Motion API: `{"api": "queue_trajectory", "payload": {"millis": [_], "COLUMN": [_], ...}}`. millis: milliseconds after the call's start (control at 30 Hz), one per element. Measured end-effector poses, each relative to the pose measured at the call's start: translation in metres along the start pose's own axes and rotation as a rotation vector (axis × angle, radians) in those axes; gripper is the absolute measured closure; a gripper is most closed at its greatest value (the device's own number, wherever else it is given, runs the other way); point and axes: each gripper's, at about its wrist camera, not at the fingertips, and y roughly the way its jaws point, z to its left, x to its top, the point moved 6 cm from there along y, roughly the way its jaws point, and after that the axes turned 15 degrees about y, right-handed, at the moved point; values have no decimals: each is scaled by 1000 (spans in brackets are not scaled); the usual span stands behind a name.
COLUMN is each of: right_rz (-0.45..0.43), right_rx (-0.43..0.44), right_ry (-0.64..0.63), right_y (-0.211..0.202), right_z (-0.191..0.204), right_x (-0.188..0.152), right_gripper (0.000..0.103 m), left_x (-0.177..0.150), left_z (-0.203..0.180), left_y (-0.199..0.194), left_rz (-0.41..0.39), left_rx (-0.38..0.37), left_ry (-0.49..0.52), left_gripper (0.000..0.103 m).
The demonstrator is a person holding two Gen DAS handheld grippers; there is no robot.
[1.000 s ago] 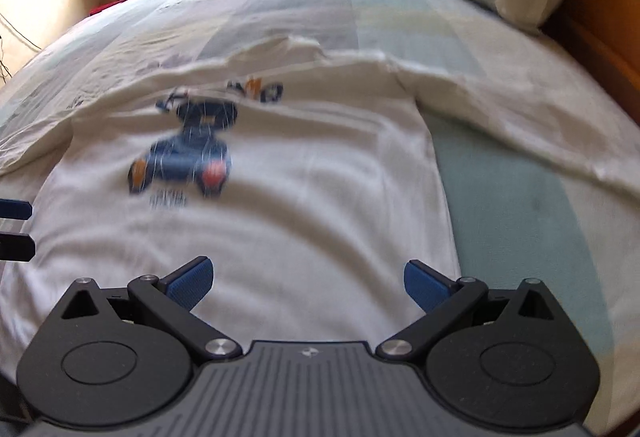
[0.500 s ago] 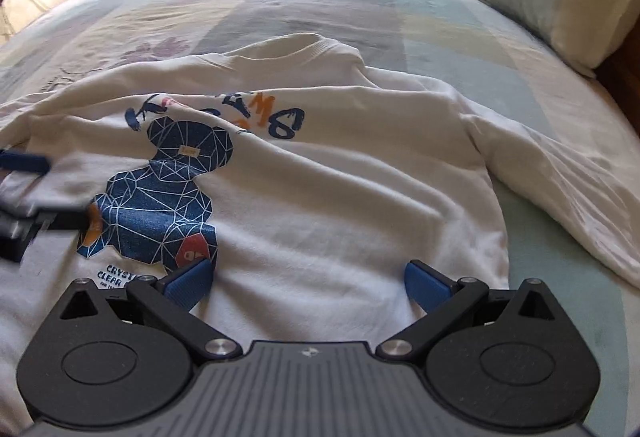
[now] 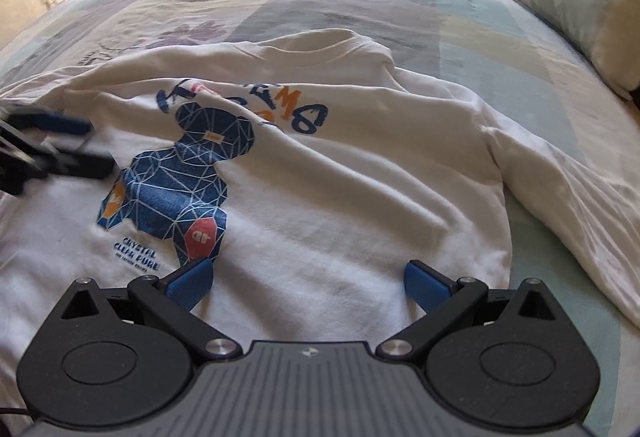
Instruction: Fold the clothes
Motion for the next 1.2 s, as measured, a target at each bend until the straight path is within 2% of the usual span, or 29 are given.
{"api": "queue_trajectory", "payload": {"millis": [100, 200, 333, 433, 567, 667, 833, 900, 1033, 1200], "right_rz": [-1, -20, -79, -104, -137, -122, -94, -88, -82, -77], "right_rx": [-1, 2, 40, 86, 147, 140, 117, 115, 100, 98], "right_ry": [-10, -2, 34, 93, 172, 188, 235, 248, 245, 245], "right_y": [-1, -7, -23, -29, -37, -35, -30, -30, -30, -33], "right_z": [-1, 1, 8, 9, 11, 7, -4, -6, -5, 0], "right_x": [-2, -6, -8, -8, -9, -14, -27, -32, -37, -38], "right_gripper": [0, 0, 0, 0, 0, 0, 0, 0, 0, 0], "left_x": [6, 26, 68, 100, 121, 119, 104, 99, 90, 63], "left_z": [-1, 3, 23, 46, 74, 77, 53, 42, 14, -14], "left_y": [-6, -23, -36, -16, 30, 60, 68, 58, 28, 21], "left_rz": [6, -44, -112, -105, -63, -12, 12, -11, -72, -22], "left_rx": [-21, -58, -16, 2, -44, -161, -275, -306, -305, -359], "left_ry": [1, 14, 74, 96, 43, -4, 41, 70, 157, 210], "left_gripper": [1, 1, 1, 1, 1, 1, 1, 1, 1, 1]}}
